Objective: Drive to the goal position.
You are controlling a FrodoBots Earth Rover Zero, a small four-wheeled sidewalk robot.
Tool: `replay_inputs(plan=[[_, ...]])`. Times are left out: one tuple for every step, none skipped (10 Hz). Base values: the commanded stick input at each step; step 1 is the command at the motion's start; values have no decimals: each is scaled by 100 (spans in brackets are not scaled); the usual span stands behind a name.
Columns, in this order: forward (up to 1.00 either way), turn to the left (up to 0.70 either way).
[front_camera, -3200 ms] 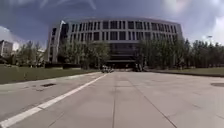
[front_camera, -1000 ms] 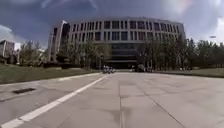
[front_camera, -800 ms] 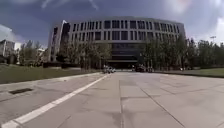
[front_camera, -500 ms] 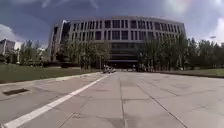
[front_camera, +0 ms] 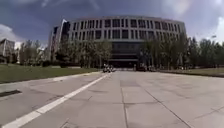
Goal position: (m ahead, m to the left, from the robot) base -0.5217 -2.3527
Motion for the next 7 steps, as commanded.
replay_inputs(plan=[[50,0],[50,0],[50,0],[50,0],[50,0],[50,0],[50,0]])
